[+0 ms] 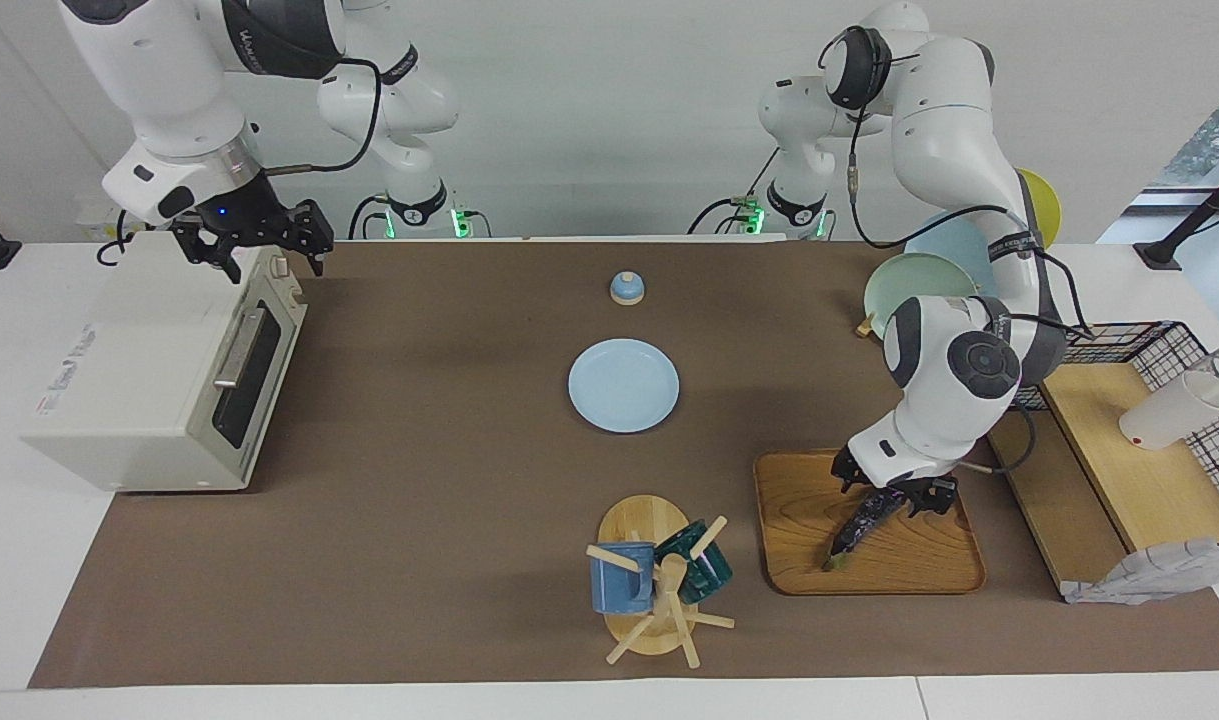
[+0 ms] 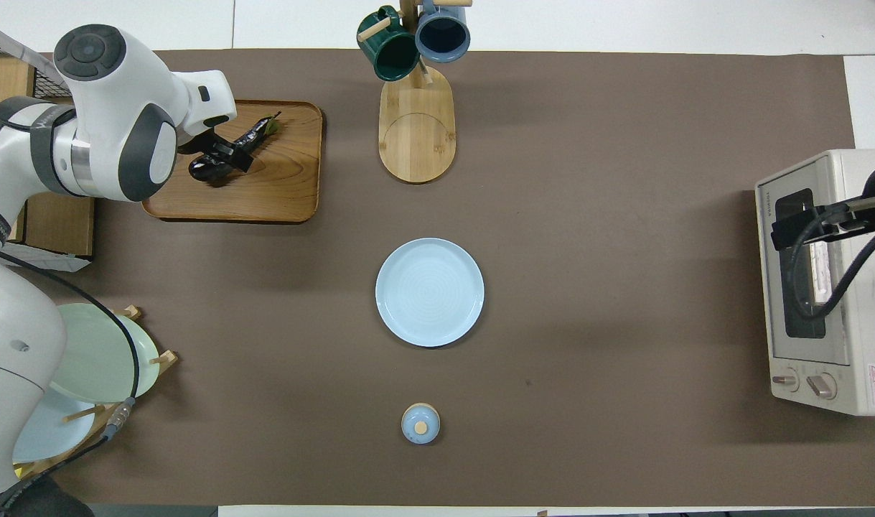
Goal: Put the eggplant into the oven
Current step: 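Lower the left gripper and grasp the dark purple eggplant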
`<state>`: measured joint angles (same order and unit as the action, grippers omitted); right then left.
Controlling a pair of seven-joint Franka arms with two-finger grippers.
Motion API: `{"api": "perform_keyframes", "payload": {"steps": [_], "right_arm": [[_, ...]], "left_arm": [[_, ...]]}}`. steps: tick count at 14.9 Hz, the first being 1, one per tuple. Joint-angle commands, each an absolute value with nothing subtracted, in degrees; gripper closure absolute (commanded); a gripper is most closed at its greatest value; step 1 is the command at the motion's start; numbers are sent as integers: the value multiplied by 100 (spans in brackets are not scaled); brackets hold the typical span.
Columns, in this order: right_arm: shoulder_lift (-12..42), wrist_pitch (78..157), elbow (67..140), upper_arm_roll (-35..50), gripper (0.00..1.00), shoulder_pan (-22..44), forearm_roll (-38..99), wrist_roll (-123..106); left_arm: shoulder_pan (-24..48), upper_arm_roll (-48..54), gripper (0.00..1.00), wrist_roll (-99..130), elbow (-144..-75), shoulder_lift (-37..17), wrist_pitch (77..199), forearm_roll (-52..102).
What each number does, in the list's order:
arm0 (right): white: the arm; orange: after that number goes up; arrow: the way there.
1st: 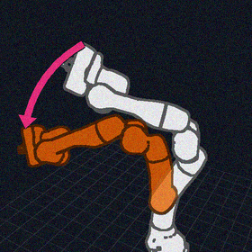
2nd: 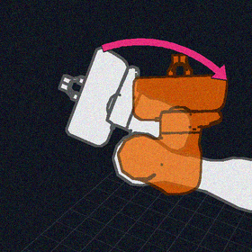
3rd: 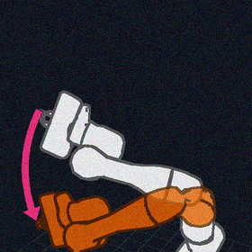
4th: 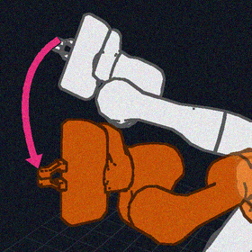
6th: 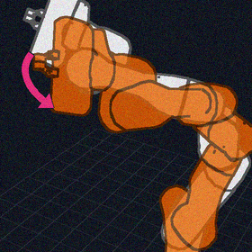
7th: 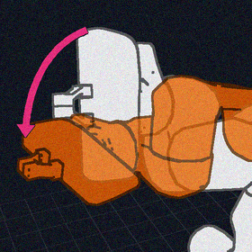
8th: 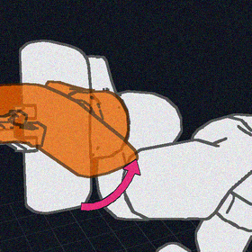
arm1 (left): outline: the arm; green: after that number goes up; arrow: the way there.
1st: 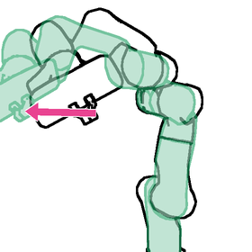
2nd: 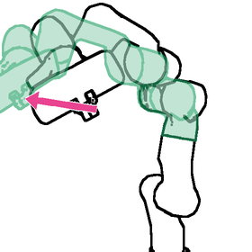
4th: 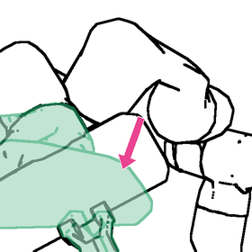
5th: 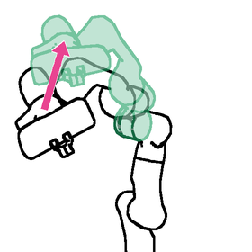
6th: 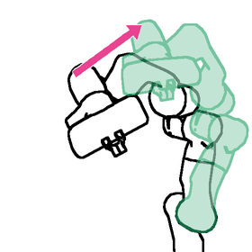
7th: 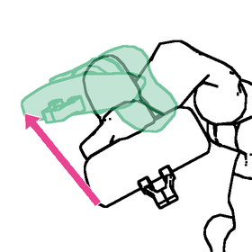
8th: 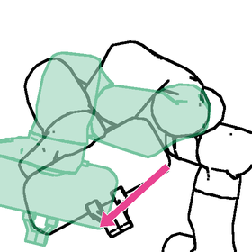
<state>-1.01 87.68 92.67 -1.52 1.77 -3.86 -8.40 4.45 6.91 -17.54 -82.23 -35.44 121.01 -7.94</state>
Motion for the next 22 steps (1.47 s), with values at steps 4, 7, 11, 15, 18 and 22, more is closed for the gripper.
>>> {"api": "perform_keyframes", "payload": {"steps": [4, 7, 11, 15, 18, 22], "right_arm": [[-70, 8657, 9193, -132, 0, 123, -255, -809], [-70, 8657, 9193, -132, 0, 123, -255, -809], [-79, 8657, 9193, -132, 0, 123, -255, -809], [-70, 8657, 9193, -132, 0, 123, -255, -809], [-79, 8657, 9193, -132, 0, 123, -255, -809], [-79, 8657, 9193, -132, 0, 123, -255, -809]], "left_arm": [[466, 659, 0, -1854, -8507, -3639, 12612, -1071], [466, 659, 0, -1854, -8499, -3682, 12586, -1090], [475, 650, 25, -1863, -8499, -3683, 12498, -1107], [475, 650, 79, -1854, -8490, -3665, 12358, -1099], [457, 659, 100, -1819, -8473, -3595, 12104, -1046], [536, 668, 100, -1022, -8551, -2929, 11305, -713]]}}
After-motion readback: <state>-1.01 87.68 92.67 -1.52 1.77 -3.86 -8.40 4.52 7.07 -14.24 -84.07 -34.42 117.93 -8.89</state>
